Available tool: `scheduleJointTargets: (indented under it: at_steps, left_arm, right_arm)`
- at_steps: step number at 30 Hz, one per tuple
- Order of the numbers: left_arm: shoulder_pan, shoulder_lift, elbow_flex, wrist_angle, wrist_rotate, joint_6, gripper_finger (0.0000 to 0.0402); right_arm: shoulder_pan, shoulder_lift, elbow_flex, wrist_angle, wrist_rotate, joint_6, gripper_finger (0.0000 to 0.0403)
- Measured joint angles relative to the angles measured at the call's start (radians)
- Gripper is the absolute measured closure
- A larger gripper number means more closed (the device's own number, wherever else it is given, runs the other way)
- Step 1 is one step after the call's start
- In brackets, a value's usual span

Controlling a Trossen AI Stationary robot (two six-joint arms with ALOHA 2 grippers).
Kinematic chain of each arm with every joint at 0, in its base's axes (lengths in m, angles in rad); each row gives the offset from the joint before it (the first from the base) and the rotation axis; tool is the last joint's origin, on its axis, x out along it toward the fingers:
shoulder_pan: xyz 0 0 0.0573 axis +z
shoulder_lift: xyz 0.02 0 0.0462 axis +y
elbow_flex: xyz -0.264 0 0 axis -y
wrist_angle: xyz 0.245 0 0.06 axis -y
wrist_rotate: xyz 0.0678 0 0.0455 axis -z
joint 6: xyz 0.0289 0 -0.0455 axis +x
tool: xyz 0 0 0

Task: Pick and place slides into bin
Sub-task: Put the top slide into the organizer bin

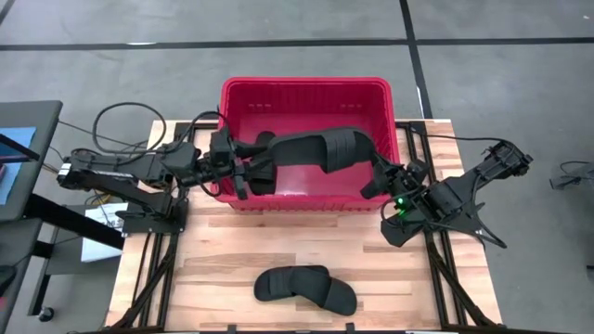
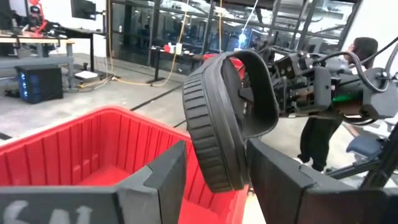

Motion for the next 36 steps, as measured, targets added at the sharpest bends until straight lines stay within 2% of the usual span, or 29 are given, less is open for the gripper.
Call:
scheduleJointTargets:
  at_steps: [12,15,18,19,27,36]
  left_arm:
    - [0.000,0.093,0.000,0.131,0.029,0.018,0.0248]
    - [0.001,0.099,0.000,0.156,0.022,0.043,0.0277]
    - [0.011,0.098,0.000,0.164,0.031,0.077,0.0339]
    - [0.016,0.098,0.000,0.165,0.046,0.087,0.0344]
    - [0.023,0.095,0.000,0.169,0.069,0.091,0.0344]
    - [0.023,0.064,0.017,0.134,0.050,0.153,0.0347]
  right_arm:
    - [0.000,0.000,0.000,0.004,-0.001,0.000,0.0403]
    - [0.000,0.000,0.000,0.003,0.000,-0.001,0.0403]
    - [0.002,0.000,0.000,0.004,-0.001,-0.005,0.0403]
    - [0.004,0.000,0.000,0.007,0.000,-0.018,0.0403]
    - [0.004,-0.002,0.000,0.047,-0.029,-0.149,0.0399]
    - [0.004,0.000,0.000,0.052,-0.061,-0.350,0.0352]
